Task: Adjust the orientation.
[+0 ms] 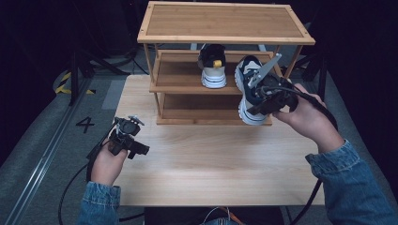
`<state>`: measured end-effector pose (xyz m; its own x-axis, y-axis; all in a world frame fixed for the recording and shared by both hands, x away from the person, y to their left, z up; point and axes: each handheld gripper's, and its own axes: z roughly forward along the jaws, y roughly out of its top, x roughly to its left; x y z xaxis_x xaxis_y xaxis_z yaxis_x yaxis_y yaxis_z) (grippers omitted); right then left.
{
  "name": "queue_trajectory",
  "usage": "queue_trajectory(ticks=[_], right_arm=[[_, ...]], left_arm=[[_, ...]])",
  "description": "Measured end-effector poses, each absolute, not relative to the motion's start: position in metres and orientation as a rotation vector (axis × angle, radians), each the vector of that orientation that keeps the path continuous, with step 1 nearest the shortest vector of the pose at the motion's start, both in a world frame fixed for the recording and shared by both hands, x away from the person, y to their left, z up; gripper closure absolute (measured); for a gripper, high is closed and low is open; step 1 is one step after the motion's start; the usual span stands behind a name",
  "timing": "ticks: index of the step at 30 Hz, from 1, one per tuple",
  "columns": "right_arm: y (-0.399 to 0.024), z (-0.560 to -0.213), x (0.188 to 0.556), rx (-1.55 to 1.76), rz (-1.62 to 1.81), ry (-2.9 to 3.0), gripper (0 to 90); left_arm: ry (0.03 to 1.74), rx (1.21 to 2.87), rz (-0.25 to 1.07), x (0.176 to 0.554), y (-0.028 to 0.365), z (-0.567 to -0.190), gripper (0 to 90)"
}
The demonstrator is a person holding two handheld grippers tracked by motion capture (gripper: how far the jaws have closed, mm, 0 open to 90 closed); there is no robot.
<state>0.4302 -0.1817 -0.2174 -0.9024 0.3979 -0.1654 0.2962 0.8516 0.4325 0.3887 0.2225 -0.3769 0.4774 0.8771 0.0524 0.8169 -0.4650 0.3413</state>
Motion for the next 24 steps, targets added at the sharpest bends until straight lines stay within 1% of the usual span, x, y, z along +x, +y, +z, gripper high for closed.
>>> queue_trajectory(ticks=[7,14,21,24], right_arm=[[-0.178,-0.213,0.458,0.523,0.57,2.778,69.8],[-0.17,-0.216,0.483,0.509,0.553,2.814,69.7],[-0.168,-0.219,0.503,0.529,0.545,2.853,69.6],[-0.167,-0.22,0.506,0.536,0.546,2.86,69.6]], left_arm=[[1.482,2.442,0.313,0.382,0.23,-0.379,17.8],[1.512,2.443,0.307,0.375,0.236,-0.383,17.8],[1.55,2.438,0.316,0.369,0.244,-0.386,17.7],[1.561,2.443,0.307,0.367,0.245,-0.388,17.8]])
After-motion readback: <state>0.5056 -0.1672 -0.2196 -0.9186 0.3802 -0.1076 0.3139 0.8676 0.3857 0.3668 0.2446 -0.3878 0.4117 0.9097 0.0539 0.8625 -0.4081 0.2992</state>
